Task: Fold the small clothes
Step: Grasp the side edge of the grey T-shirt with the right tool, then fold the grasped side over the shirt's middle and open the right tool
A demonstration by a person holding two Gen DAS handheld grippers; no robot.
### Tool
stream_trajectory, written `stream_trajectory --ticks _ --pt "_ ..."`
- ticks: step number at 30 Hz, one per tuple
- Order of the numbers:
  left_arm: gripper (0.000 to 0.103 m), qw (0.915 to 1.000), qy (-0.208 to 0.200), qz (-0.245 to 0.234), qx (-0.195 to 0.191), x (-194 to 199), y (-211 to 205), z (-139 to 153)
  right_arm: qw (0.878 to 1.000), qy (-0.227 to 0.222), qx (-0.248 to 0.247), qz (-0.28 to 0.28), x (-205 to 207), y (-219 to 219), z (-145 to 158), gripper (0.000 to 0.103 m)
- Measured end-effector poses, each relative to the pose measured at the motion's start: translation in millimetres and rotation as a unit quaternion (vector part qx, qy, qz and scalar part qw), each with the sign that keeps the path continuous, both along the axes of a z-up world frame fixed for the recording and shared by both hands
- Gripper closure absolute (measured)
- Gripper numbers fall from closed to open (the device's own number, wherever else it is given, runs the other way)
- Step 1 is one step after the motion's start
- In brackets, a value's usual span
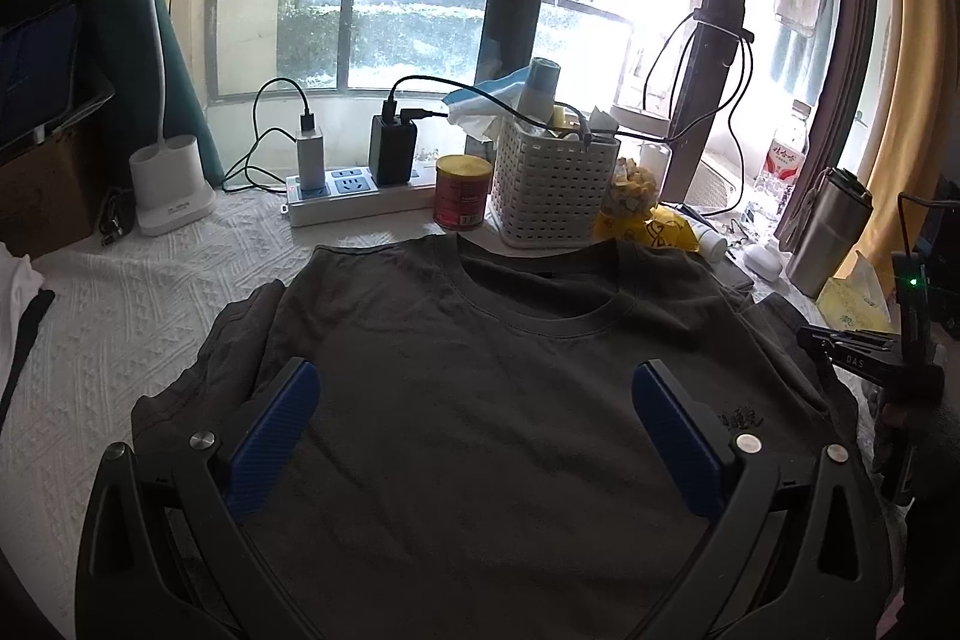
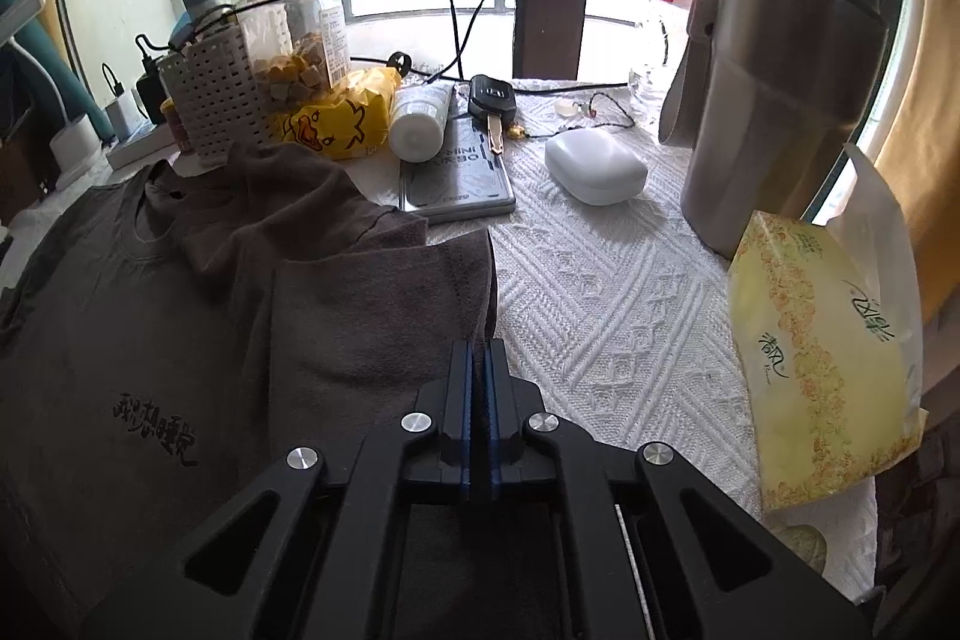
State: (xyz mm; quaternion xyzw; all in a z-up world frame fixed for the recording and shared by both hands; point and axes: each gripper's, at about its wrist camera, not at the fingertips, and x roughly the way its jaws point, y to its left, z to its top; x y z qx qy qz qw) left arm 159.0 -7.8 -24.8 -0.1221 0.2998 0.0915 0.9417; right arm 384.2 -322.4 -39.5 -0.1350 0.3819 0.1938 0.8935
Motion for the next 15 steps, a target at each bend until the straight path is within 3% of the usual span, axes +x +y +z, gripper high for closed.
stream_trajectory --ticks 9,15 --pt "0.000 0.9988 -0.036 -0.017 -0.029 -20.4 15.7 8.3 0.998 -0.051 0.018 0.016 -47.3 19.5 53.5 0.098" --pt "0.000 0.9963 -0.073 -0.019 -0.042 -52.1 39.7 15.0 0.997 -0.062 0.008 0.036 -80.4 59.8 55.8 0.098"
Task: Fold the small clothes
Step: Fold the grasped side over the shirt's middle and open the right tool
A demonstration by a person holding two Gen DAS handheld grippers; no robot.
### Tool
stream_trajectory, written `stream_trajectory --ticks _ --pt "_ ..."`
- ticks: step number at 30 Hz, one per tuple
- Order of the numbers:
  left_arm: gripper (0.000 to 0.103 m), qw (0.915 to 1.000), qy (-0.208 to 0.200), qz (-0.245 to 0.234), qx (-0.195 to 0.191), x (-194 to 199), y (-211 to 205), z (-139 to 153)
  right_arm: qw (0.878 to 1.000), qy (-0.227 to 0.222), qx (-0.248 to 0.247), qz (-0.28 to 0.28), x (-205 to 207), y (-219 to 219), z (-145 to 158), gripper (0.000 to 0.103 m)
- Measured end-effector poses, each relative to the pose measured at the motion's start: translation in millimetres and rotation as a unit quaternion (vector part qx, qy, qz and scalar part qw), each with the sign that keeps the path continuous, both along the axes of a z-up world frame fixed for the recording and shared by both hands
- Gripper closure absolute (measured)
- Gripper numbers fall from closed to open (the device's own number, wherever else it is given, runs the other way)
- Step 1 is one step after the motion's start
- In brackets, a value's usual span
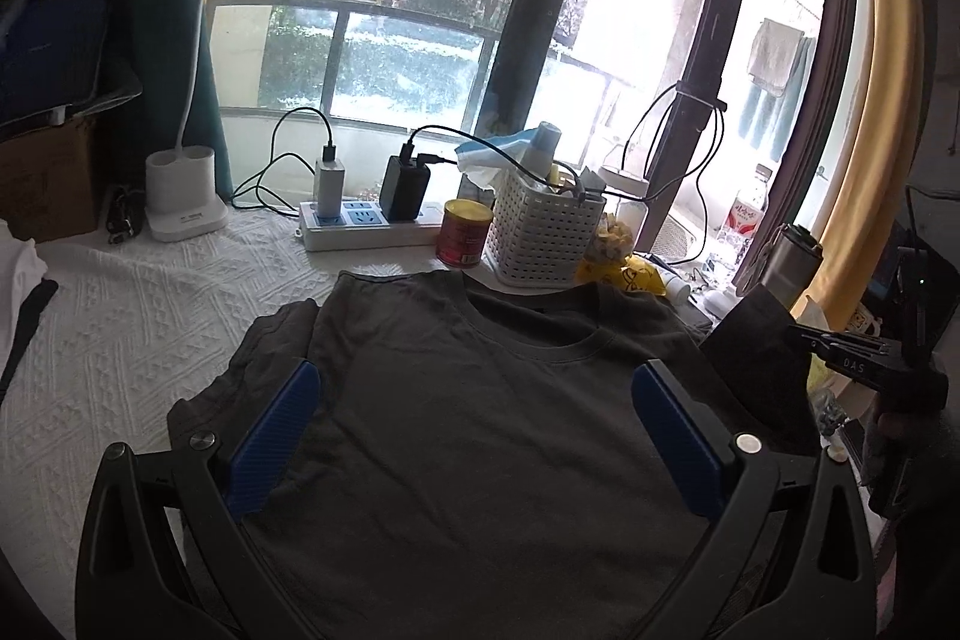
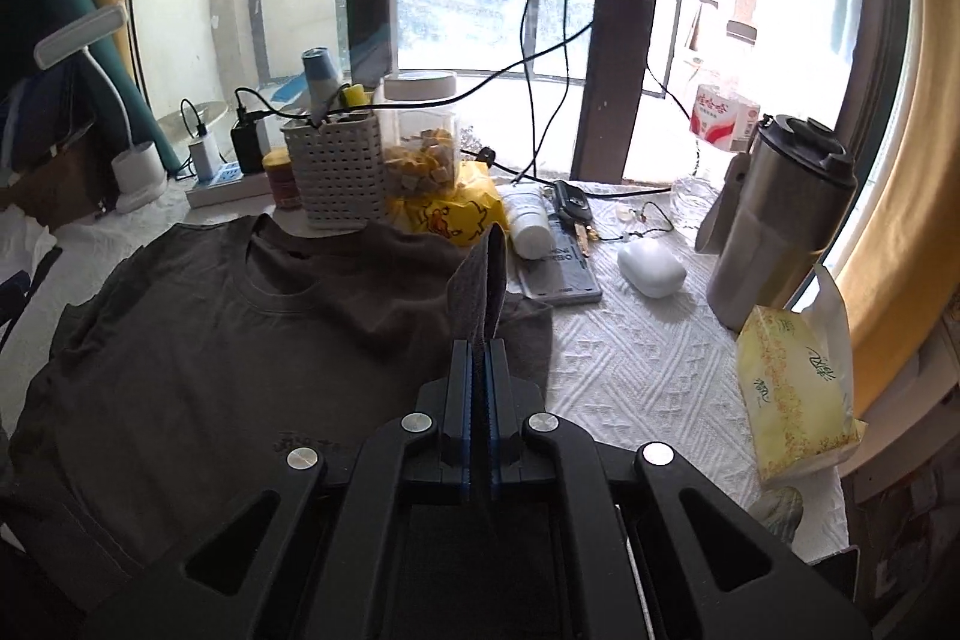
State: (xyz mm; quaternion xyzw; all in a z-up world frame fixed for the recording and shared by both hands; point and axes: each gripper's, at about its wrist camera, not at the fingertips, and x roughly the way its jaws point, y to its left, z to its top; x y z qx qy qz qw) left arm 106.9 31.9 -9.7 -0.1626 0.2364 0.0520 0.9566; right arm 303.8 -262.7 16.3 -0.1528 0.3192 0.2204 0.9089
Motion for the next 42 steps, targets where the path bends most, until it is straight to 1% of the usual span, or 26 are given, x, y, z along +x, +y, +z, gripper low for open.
stream_trajectory --ticks 4,10,14,16,17,19,23,27,30,34,37,39,42 --pt "0.000 0.9999 -0.010 -0.008 -0.005 -17.3 13.6 0.4 1.000 0.005 -0.018 0.001 -12.8 29.1 -20.0 0.098" --pt "0.000 0.9996 -0.009 -0.024 -0.004 -35.3 28.9 -2.4 0.999 0.030 -0.016 -0.014 -27.8 53.0 -53.7 0.098" --pt "0.000 0.9996 -0.001 -0.027 -0.008 -41.8 37.3 -7.5 0.998 0.067 -0.001 -0.003 -33.0 60.9 -67.8 0.096" --pt "0.000 0.9997 0.014 -0.022 0.000 -40.7 38.1 -13.0 0.997 0.077 0.002 0.012 -39.3 66.3 -68.8 0.089" --pt "0.000 0.9996 0.021 -0.018 0.003 -39.8 39.0 -15.8 0.997 0.074 0.004 0.017 -43.1 67.7 -67.4 0.075" --pt "0.000 0.9996 0.028 -0.008 -0.001 -39.8 42.4 -19.9 0.998 0.064 0.003 0.024 -51.9 69.5 -62.5 0.063" --pt "0.000 0.9993 0.034 0.010 0.004 -36.6 46.3 -20.8 0.998 0.054 0.003 0.025 -65.1 59.7 -52.2 0.063" --pt "0.000 0.9992 0.037 0.012 0.012 -32.4 42.9 -17.4 0.999 0.044 -0.002 -0.011 -63.0 29.8 -47.1 0.063" --pt "0.000 0.9990 0.039 0.008 0.019 -29.7 35.2 -14.7 0.998 0.048 0.006 -0.040 -55.5 2.6 -47.9 0.063" --pt "0.000 0.9987 0.044 0.008 0.025 -26.0 26.5 -13.5 0.996 0.064 0.017 -0.058 -47.3 -21.0 -55.7 0.063" --pt "0.000 0.9982 0.051 0.010 0.028 -23.7 20.7 -14.1 0.995 0.083 0.022 -0.052 -46.2 -25.4 -62.6 0.063" --pt "0.000 0.9979 0.056 0.013 0.028 -22.9 18.7 -15.1 0.994 0.097 0.034 -0.029 -49.4 -24.6 -65.3 0.063" --pt "0.000 0.9975 0.064 0.019 0.024 -21.6 18.1 -16.9 0.993 0.112 0.038 -0.004 -56.5 -17.4 -72.3 0.063"
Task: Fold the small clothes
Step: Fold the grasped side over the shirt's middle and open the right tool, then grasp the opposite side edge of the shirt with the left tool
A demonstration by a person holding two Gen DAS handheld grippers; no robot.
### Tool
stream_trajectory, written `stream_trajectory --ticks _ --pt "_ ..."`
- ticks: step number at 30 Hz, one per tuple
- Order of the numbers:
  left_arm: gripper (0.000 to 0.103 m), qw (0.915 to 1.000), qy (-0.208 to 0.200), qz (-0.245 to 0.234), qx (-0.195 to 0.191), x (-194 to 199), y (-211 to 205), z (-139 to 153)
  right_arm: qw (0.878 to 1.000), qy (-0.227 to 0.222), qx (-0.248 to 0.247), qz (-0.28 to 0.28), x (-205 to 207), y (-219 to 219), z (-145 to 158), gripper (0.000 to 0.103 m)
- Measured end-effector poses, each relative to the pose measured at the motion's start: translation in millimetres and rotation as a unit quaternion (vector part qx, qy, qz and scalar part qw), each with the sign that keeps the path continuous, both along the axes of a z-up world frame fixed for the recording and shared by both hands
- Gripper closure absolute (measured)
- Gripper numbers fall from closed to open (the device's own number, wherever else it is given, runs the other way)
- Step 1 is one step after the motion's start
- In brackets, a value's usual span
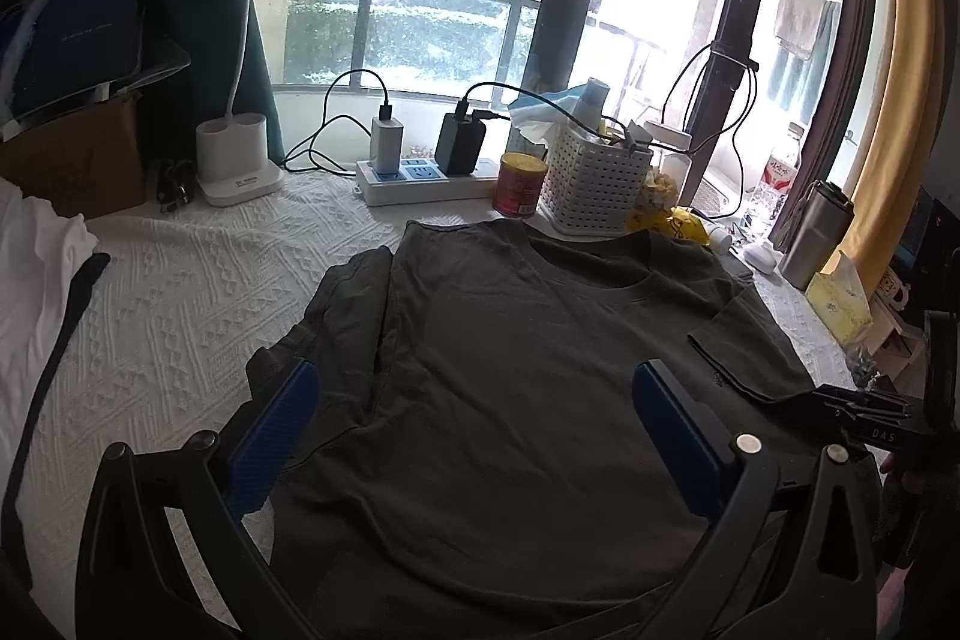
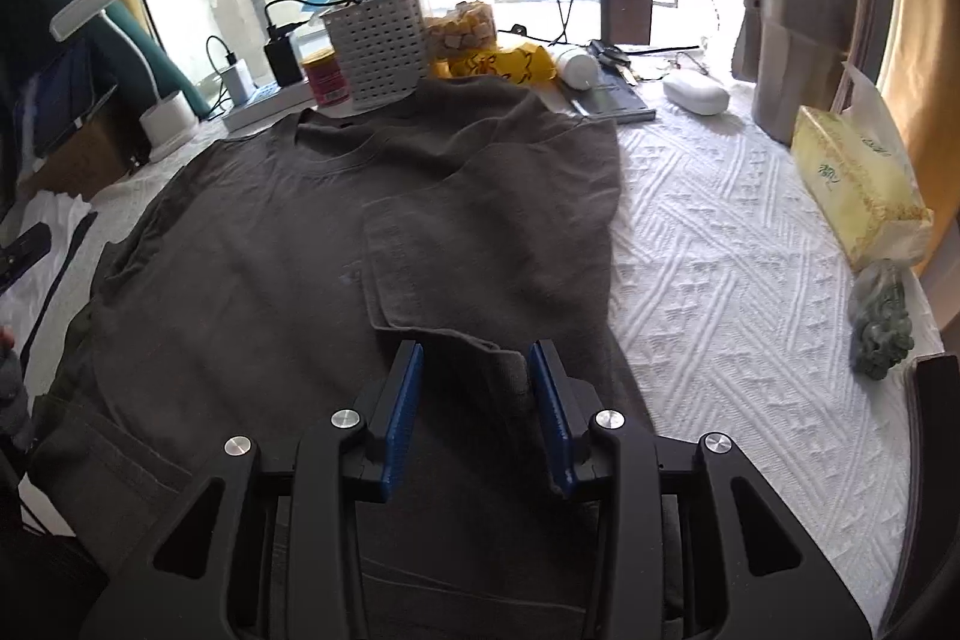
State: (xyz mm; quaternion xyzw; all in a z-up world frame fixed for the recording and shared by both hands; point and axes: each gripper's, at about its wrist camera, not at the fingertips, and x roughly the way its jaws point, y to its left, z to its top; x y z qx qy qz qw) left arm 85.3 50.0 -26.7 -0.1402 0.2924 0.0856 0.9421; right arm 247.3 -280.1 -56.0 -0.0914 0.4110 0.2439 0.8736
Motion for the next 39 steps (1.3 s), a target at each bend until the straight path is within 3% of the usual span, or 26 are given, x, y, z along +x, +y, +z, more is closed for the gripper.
stream_trajectory --ticks 8,25,30,35,39 --pt "0.000 0.9999 0.015 0.004 0.002 -1.9 5.3 -2.3 0.998 0.045 -0.008 0.044 -30.1 28.1 -19.7 0.063" --pt "0.001 0.9994 0.034 -0.002 -0.005 15.5 85.0 -18.1 1.000 -0.004 0.002 0.019 -23.7 66.7 13.1 0.063" --pt "0.015 0.9984 0.048 -0.030 -0.007 38.6 101.8 -31.4 1.000 -0.009 -0.004 0.016 -22.0 78.7 16.7 0.063" --pt "0.027 0.9940 0.073 -0.052 -0.062 70.0 125.9 -56.4 1.000 -0.011 -0.008 0.011 -18.8 85.2 17.8 0.063" --pt "0.028 0.9898 0.095 -0.075 -0.076 85.9 127.0 -69.6 1.000 -0.015 -0.008 0.009 -15.6 87.0 19.9 0.063"
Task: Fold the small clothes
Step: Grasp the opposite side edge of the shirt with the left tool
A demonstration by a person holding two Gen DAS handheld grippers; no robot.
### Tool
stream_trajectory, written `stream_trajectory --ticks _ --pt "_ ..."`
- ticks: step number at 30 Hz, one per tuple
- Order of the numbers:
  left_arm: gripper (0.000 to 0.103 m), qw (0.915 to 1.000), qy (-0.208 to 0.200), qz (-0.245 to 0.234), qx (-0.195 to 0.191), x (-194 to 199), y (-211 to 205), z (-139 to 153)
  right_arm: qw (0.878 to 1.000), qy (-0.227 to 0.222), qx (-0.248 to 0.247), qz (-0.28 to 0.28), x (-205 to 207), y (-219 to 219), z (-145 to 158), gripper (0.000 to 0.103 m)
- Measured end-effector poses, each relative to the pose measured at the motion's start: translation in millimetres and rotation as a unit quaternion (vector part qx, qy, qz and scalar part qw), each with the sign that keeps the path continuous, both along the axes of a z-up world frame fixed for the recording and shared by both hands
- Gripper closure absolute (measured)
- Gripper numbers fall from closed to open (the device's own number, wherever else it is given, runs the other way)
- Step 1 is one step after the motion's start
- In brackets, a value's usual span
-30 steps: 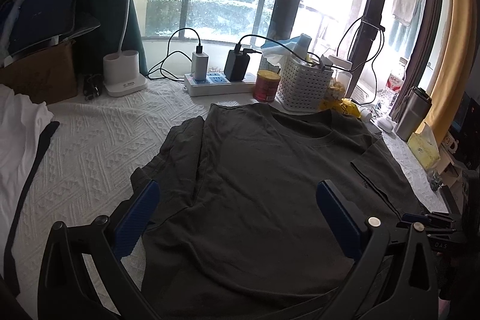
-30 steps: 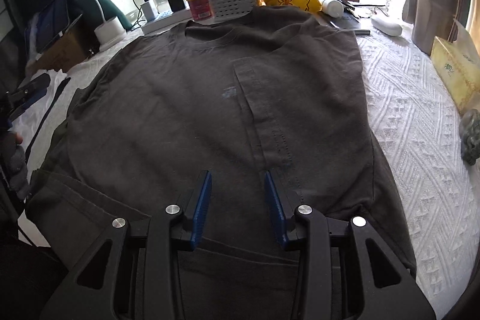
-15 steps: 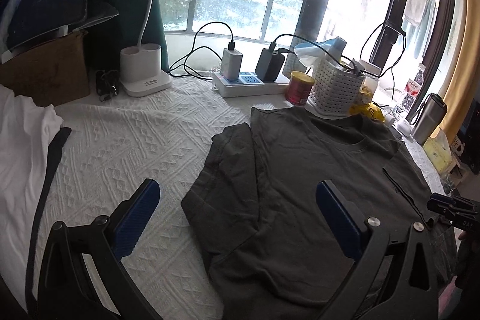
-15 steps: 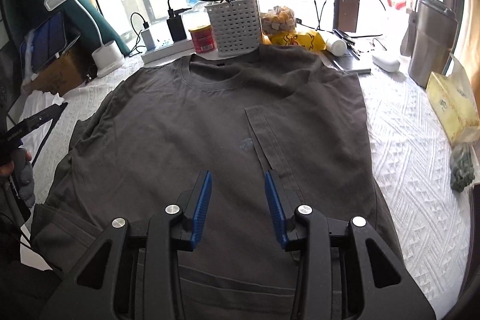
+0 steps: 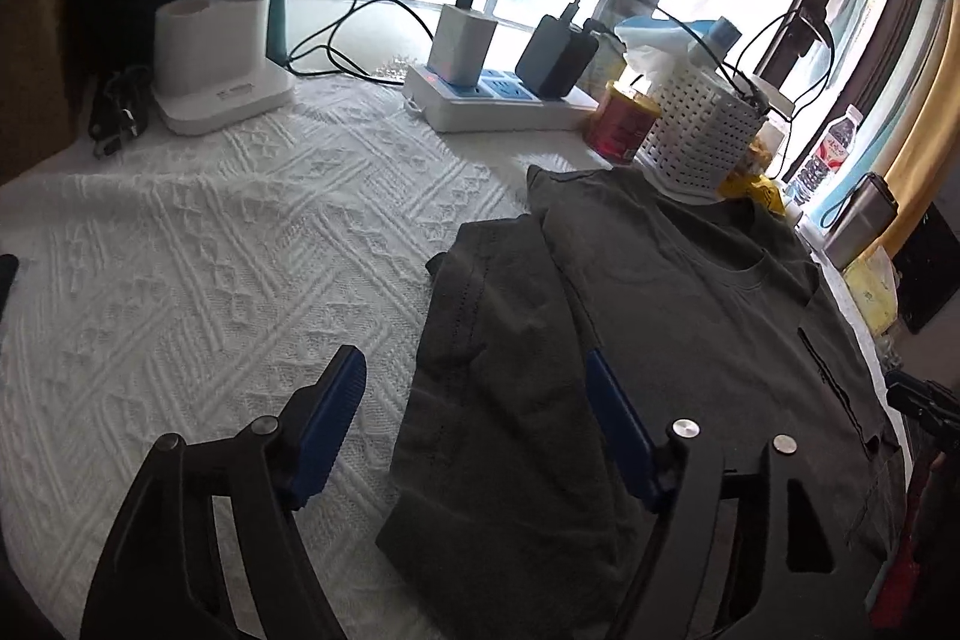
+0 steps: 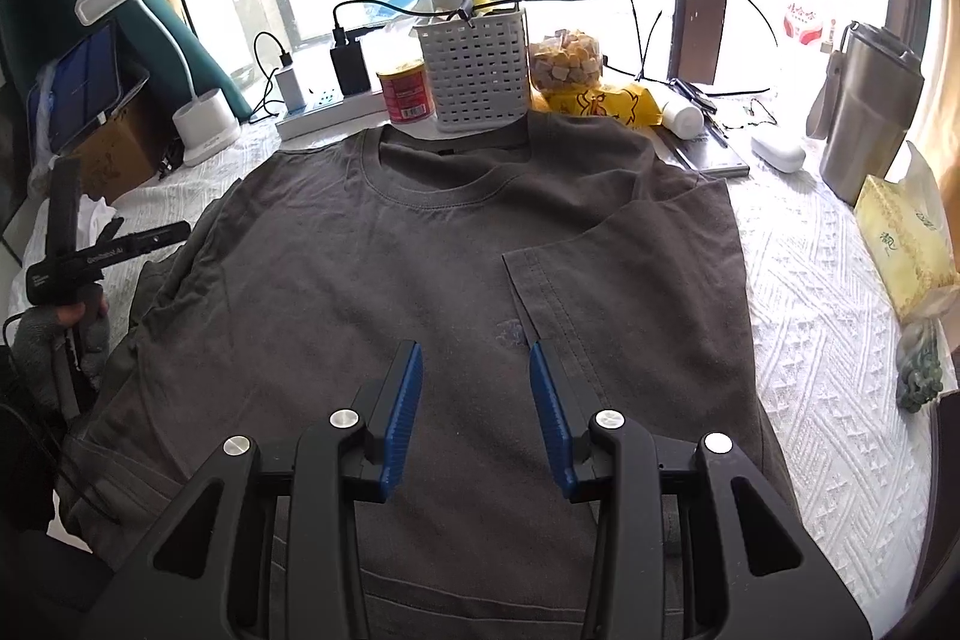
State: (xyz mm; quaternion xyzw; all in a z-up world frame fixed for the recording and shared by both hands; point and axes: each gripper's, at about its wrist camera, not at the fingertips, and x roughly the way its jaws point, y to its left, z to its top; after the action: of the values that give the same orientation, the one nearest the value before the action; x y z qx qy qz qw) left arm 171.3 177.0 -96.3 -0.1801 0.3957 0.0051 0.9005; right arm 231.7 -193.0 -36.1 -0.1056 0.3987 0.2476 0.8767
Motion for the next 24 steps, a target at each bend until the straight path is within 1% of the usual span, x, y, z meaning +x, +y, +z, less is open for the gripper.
stream_trajectory --ticks 1,2,4,5,6,7,8,9,10,11,12,14,19,24 --pt "0.028 0.9999 0.008 -0.009 -0.006 3.0 -1.7 -2.9 1.000 0.000 0.001 -0.001 1.1 -0.1 -0.1 0.063" --pt "0.028 0.9999 0.005 -0.012 0.002 3.9 -4.2 -2.0 1.000 0.001 0.001 -0.002 2.3 -0.4 -0.7 0.063" --pt "0.028 0.9996 0.008 -0.025 0.007 7.0 -7.6 -2.2 1.000 0.004 0.002 -0.004 4.7 -1.2 -2.3 0.063" --pt "0.034 0.9995 0.010 -0.028 0.008 8.3 -8.4 -2.1 1.000 0.005 0.004 -0.005 5.7 -2.3 -3.1 0.063" --pt "0.042 0.9994 0.011 -0.030 0.009 8.5 -9.6 -2.1 1.000 0.007 0.006 -0.005 6.7 -3.1 -3.9 0.063" --pt "0.056 0.9993 0.016 -0.030 0.015 10.1 -9.4 -2.7 1.000 0.009 0.008 -0.005 7.5 -4.0 -4.8 0.063" --pt "0.072 0.9992 0.018 -0.028 0.021 10.0 -8.6 -2.8 1.000 0.010 0.010 -0.005 8.2 -4.6 -5.3 0.063" --pt "0.084 0.9992 0.023 -0.031 0.014 9.2 -7.6 -4.2 1.000 0.011 0.012 -0.004 8.8 -5.4 -5.9 0.063" --pt "0.091 0.9992 0.025 -0.031 0.003 7.8 -4.7 -5.7 1.000 0.011 0.014 -0.003 9.0 -6.0 -6.2 0.063" --pt "0.093 0.9995 0.022 -0.023 -0.004 4.6 -1.4 -6.2 1.000 0.012 0.016 -0.002 9.3 -7.0 -6.5 0.063" --pt "0.093 0.9997 0.021 -0.013 -0.003 1.3 0.9 -6.1 1.000 0.013 0.019 -0.002 9.7 -8.2 -6.8 0.063" --pt "0.094 0.9997 0.014 0.014 0.011 -5.8 3.5 -2.7 1.000 0.014 0.022 -0.002 11.1 -11.7 -7.8 0.063" --pt "0.094 0.9970 0.001 0.074 0.023 -22.8 7.6 4.3 0.999 0.017 0.035 -0.005 12.3 -22.3 -8.1 0.063" --pt "0.094 0.9935 -0.001 0.098 0.058 -27.5 -5.1 6.6 0.999 0.020 0.046 -0.004 14.1 -33.3 -8.9 0.063"
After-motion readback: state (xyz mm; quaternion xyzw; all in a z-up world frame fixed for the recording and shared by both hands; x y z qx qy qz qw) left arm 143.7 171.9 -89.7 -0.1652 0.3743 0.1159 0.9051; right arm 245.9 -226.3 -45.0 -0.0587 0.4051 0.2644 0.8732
